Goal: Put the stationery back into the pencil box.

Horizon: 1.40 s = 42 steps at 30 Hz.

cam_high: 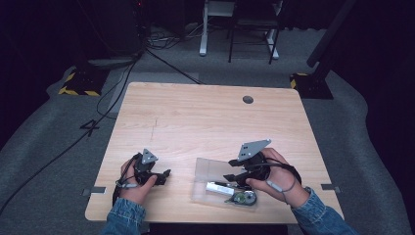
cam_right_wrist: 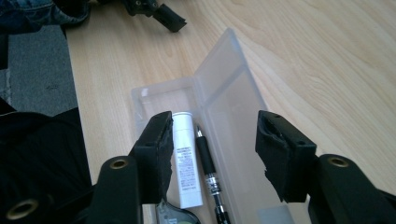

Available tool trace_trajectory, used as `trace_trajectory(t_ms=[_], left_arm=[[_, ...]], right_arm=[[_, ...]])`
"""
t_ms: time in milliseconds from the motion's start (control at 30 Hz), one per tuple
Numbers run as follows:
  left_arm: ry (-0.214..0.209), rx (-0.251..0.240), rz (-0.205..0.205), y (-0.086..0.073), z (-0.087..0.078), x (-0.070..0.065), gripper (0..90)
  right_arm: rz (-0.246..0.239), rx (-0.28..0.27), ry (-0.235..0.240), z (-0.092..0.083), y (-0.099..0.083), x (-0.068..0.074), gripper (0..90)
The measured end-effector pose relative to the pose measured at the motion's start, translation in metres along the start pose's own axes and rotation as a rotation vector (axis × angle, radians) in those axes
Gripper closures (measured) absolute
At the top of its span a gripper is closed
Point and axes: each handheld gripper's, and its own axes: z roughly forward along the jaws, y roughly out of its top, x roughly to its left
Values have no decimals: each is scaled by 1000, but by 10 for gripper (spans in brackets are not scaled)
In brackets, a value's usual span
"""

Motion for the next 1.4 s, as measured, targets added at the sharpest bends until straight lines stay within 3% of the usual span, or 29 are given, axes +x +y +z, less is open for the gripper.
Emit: trace_trajectory(t_ms=[367, 567, 633, 733, 933, 1100, 1133, 1333, 1400], left_arm=[[-5, 0, -7, -1, 0, -1, 137], [-10, -2, -10, -1, 0, 0, 137], [-11, -6, -13, -1, 0, 0, 138], [-14, 1, -8, -1, -1, 1, 140], [-14, -1, -12, -2, -2, 4, 140], [-7, -3, -9, -4, -3, 9, 139], [-3, 0, -6, -4, -4, 10, 139], [-3, -3, -15, -4, -4, 11, 139], [-3, -2, -16, -4, -4, 11, 139]], right_arm=[[75, -57, -96, -23, -18, -27, 420], [153, -117, -184, -43, -36, -53, 398], [170, -124, -202, -48, -41, -59, 393], [200, -114, -268, -60, -56, -78, 390], [232, -87, -321, -61, -78, -98, 386], [263, -66, -363, -58, -106, -119, 378], [289, -63, -379, -57, -118, -125, 376], [324, -58, -411, -51, -142, -136, 365], [350, -78, -415, -49, -153, -139, 361]])
